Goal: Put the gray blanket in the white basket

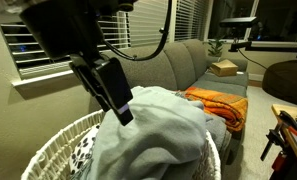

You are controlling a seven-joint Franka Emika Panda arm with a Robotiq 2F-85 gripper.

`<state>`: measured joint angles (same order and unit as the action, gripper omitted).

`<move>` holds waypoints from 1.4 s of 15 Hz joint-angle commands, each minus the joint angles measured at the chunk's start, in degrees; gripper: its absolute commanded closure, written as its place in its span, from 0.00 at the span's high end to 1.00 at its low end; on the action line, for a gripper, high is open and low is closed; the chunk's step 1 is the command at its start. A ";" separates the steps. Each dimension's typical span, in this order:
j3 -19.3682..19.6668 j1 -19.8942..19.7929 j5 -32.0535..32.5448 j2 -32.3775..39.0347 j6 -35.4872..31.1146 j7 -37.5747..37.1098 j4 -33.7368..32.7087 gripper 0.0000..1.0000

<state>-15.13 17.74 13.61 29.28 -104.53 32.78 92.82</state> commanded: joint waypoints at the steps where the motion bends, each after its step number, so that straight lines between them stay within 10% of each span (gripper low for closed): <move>1: 1.84 -1.82 1.14 -2.10 -2.66 -3.99 3.13 1.00; 21: 11.33 -15.45 -1.65 -15.50 -17.86 -19.02 27.91 1.00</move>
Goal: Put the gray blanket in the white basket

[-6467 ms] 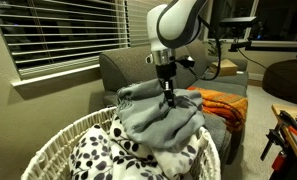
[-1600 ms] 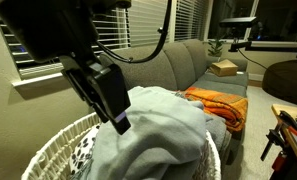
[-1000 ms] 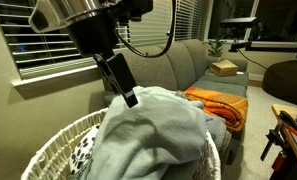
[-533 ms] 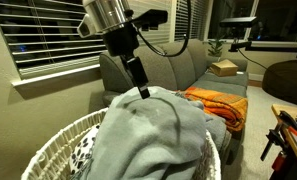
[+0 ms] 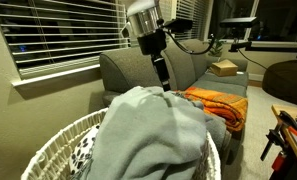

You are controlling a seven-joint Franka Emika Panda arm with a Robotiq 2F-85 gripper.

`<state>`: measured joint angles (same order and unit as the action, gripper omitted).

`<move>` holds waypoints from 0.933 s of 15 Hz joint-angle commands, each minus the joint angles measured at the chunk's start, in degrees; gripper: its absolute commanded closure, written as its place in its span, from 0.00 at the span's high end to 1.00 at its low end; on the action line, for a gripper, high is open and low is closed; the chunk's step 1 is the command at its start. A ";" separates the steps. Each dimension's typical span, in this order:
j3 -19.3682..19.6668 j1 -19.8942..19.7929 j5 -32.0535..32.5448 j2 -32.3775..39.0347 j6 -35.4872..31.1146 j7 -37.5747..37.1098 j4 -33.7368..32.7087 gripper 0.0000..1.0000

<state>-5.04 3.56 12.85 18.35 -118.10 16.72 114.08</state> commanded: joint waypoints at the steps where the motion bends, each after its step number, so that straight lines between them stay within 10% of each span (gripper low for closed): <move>1: 1.79 -1.79 -1.01 -4.77 -5.37 -3.35 7.65 1.00; 14: 4.71 -6.79 -8.64 -4.14 -19.84 -3.82 12.04 1.00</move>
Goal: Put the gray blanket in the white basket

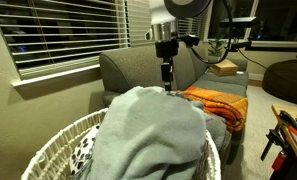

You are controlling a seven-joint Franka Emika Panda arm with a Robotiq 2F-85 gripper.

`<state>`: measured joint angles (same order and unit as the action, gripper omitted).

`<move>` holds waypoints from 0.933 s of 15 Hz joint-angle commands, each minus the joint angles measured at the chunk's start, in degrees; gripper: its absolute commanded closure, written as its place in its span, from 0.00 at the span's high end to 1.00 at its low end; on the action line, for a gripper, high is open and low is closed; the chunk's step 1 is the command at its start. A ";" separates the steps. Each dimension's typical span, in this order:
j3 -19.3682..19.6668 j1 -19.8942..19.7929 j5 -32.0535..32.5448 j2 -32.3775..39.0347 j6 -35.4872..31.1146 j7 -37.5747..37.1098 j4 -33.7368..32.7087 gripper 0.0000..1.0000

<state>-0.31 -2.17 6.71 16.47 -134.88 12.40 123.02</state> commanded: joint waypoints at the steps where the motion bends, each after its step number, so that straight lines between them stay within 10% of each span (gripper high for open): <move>1: -0.07 -1.33 -3.34 -2.17 -3.47 0.73 3.18 1.00; 14: -0.44 -4.45 -13.07 -0.68 -6.14 5.45 5.45 1.00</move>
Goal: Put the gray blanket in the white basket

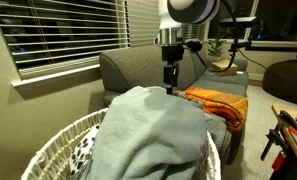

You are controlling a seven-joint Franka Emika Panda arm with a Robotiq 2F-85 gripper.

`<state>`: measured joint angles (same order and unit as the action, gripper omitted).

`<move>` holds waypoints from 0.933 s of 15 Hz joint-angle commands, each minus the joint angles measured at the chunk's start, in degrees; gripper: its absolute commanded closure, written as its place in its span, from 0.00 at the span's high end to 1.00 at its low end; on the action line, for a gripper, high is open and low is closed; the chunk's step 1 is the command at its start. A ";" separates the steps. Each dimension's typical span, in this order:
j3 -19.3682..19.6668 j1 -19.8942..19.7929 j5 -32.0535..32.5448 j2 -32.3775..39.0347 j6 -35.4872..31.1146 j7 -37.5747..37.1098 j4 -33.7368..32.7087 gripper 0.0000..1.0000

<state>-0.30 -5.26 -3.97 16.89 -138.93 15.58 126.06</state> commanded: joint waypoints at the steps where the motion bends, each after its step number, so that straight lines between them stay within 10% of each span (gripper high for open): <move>1: -0.50 -1.64 -3.00 -0.98 -2.12 2.59 2.49 1.00; 14: -2.30 -3.22 -14.16 1.41 -3.75 8.65 2.92 1.00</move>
<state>-0.97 -6.94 -15.12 17.93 -139.99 21.91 127.52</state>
